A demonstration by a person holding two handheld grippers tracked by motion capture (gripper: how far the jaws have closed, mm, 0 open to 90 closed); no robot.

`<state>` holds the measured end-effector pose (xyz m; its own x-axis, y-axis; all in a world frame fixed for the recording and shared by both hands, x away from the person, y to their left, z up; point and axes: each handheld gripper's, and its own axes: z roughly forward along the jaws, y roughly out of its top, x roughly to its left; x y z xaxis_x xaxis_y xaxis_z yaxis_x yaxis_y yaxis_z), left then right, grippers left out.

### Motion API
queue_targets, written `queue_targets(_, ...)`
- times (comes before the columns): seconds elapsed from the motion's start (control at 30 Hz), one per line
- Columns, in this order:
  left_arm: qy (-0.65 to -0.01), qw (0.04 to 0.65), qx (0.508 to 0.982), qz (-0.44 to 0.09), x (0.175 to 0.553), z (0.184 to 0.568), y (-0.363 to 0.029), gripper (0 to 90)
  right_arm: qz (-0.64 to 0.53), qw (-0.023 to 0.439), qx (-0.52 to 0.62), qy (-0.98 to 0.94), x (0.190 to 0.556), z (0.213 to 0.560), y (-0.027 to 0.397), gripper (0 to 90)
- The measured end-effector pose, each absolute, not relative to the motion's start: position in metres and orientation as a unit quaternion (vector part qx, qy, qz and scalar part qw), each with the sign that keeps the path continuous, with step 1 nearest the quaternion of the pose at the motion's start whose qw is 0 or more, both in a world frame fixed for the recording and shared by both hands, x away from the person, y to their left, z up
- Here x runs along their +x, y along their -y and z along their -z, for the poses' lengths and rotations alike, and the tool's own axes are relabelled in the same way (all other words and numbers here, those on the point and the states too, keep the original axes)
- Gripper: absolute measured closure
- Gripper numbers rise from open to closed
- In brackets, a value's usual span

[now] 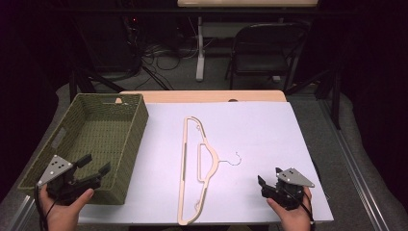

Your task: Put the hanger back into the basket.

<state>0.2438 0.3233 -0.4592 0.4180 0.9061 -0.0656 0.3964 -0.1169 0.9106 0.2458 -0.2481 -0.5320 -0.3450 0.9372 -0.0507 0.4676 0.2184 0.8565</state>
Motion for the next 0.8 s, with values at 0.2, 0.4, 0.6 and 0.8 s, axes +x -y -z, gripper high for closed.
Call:
queue_targets(0.2,-0.465,0.473,0.698,-0.270,0.243,0.459,-0.322,25.2,-0.393,0.288,0.475,-0.732,0.244,0.530,0.238,35.1)
queue_targets(0.4,-0.463,0.474,0.698,-0.271,0.243,0.457,-0.321,25.3,-0.385,0.285,0.469,-0.742,0.242,0.528,0.227,35.3)
queue_targets(0.6,-0.459,0.477,0.699,-0.270,0.242,0.456,-0.319,25.3,-0.385,0.254,0.472,-0.752,0.243,0.529,0.218,36.9)
queue_targets(0.8,-0.454,0.475,0.705,-0.265,0.243,0.456,-0.313,25.5,-0.386,0.240,0.452,-0.768,0.247,0.527,0.194,36.8)
